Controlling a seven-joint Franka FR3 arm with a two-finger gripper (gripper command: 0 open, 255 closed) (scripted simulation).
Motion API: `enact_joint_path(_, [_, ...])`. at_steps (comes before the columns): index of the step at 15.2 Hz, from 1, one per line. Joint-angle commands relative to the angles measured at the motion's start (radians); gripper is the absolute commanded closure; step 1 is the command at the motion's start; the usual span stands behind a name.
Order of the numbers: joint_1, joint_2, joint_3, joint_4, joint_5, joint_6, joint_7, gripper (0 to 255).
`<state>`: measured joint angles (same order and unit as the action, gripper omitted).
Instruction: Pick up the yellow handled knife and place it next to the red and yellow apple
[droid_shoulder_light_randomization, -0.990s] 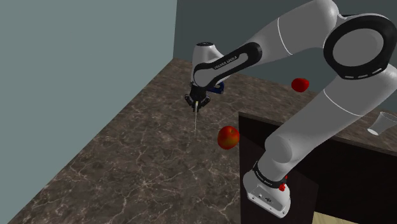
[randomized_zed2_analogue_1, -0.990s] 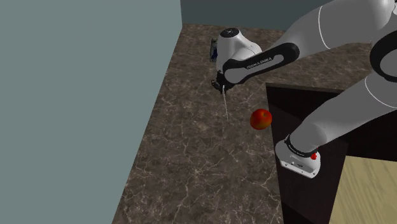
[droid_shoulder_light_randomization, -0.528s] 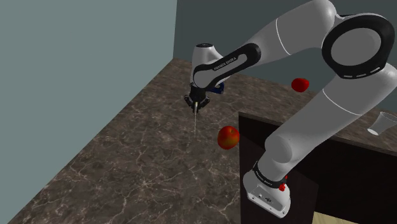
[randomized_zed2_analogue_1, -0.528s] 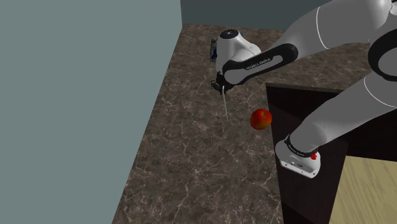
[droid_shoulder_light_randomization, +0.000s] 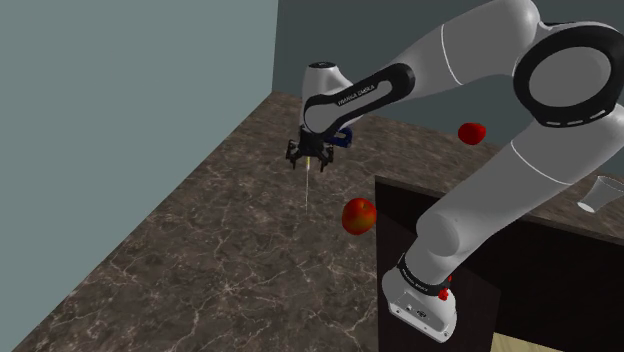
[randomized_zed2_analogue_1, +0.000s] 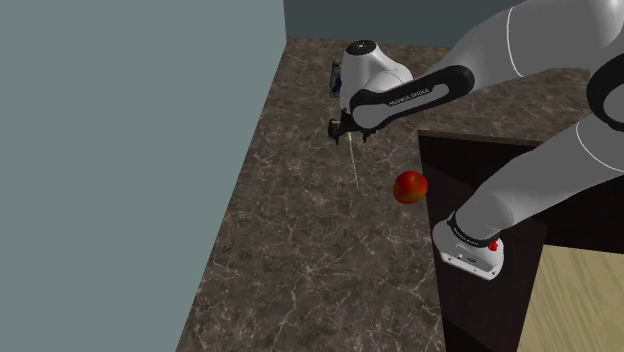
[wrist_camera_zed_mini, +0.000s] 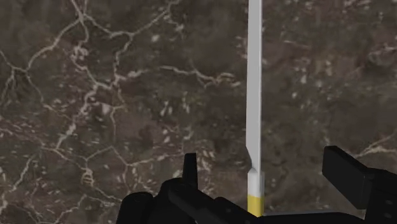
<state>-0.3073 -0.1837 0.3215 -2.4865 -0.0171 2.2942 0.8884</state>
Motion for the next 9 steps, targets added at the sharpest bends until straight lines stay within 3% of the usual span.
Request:
enact_joint_path(1, [0.003,-0.034,-0.005,0.033,0.013,-0.067,-0.013,0])
enact_joint_path(9, [0.005,-0.049,-0.007,0.047,0.019,-0.096,-0.017,0])
